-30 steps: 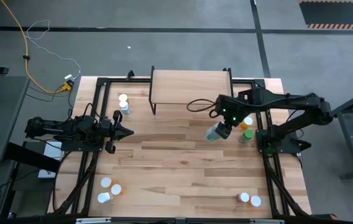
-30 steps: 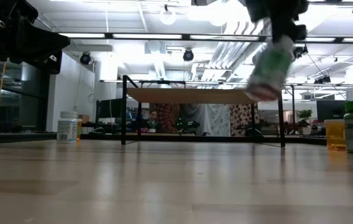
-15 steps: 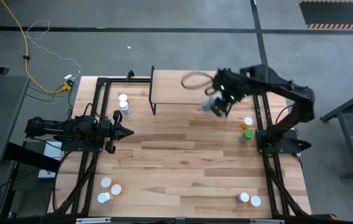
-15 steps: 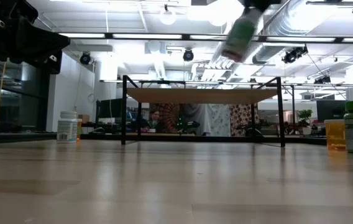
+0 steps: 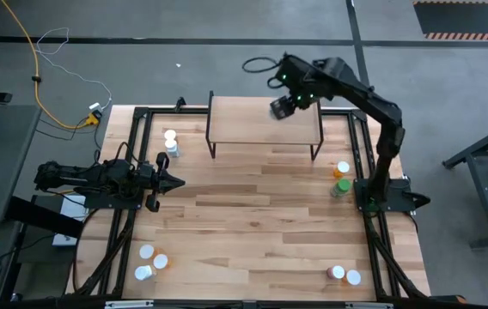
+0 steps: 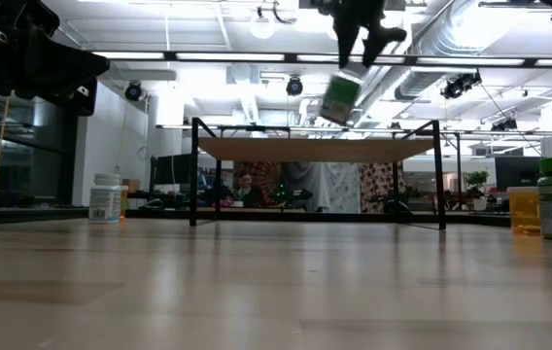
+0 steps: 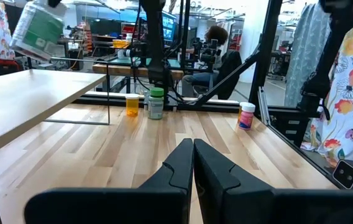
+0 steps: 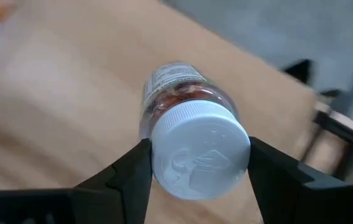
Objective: Pick and place medicine bottles onto shelf by color
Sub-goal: Put the green pill bottle on the shelf, then put the light green pill bottle on the shelf
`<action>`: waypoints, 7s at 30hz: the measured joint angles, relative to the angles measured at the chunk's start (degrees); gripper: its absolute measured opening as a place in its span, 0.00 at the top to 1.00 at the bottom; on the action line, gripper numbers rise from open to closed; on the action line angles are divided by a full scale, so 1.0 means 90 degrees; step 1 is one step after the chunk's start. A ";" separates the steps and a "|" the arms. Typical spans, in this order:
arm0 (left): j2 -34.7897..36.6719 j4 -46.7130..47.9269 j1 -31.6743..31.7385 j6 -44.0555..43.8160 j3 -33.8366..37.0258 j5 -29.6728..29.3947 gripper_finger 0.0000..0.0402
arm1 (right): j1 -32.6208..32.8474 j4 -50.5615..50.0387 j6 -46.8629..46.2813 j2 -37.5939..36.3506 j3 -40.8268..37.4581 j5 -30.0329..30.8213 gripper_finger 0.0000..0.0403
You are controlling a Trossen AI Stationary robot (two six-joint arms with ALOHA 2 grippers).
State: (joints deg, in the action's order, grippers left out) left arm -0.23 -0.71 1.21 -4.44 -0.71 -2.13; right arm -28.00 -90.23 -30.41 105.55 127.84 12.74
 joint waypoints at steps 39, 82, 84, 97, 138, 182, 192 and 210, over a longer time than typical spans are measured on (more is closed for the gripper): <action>0.0000 0.0000 -0.0002 0.0009 0.0000 -0.0002 0.99 | -0.1356 0.0026 -0.0625 -0.0590 -0.1475 -0.0243 0.48; 0.0002 0.0000 -0.0001 0.0009 0.0000 -0.0002 0.99 | -0.1370 0.0024 0.0265 -0.0551 -0.1475 -0.0471 0.41; 0.0000 0.0001 0.0000 0.0009 0.0000 -0.0002 0.99 | -0.1370 0.0024 0.0250 -0.0551 -0.1475 -0.0469 0.41; 0.0000 0.0002 -0.0001 0.0009 0.0000 -0.0002 0.99 | -0.1387 0.0029 0.0223 -0.0551 -0.1475 -0.0467 0.41; 0.0001 0.0001 -0.0002 0.0009 0.0000 -0.0001 0.99 | -0.1385 0.0024 0.0221 -0.0556 -0.1475 -0.0450 0.41; 0.0001 0.0001 -0.0001 0.0009 0.0000 -0.0002 0.99 | 0.0013 0.0575 0.1574 -0.2806 -0.2222 -0.0580 0.26; 0.0000 0.0000 0.0000 0.0007 0.0000 -0.0002 0.99 | 0.2279 0.4566 0.0812 -0.6505 -0.7446 -0.1703 0.26; 0.0002 -0.0010 -0.0002 -0.1154 0.0000 -0.0068 0.99 | 0.3917 1.1660 0.1775 -0.7768 -1.1476 -0.1776 0.26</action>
State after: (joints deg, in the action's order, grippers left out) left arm -0.21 -0.80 1.19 -14.83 -0.71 -2.74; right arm 7.25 14.70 -14.44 35.64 24.56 -3.25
